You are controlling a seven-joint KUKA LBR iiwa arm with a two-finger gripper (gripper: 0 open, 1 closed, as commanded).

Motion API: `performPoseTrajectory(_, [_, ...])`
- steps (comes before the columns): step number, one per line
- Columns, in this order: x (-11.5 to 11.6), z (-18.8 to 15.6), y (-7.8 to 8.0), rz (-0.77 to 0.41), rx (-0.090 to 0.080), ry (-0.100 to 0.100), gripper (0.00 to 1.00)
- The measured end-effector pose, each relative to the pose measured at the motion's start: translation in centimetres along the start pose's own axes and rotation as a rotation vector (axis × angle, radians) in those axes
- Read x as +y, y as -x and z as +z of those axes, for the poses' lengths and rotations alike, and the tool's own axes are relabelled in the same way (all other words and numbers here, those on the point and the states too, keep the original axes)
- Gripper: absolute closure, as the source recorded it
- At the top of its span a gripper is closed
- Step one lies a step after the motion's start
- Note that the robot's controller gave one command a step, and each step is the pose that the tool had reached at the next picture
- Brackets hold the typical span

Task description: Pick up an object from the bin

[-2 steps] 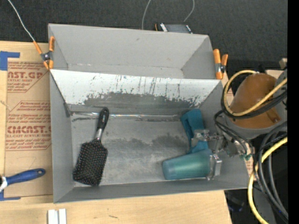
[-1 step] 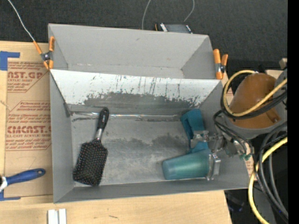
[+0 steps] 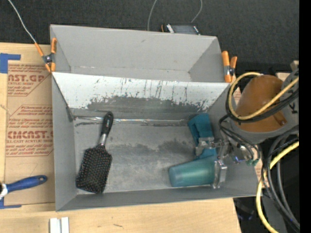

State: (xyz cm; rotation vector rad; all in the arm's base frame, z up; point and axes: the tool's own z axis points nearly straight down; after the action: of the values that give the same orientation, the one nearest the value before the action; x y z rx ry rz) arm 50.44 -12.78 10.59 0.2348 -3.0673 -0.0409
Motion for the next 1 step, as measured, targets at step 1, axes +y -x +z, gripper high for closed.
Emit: performPoseTrajectory(1, [0.02, 1.01, -0.81, -0.008, -0.011, 0.004, 1.00])
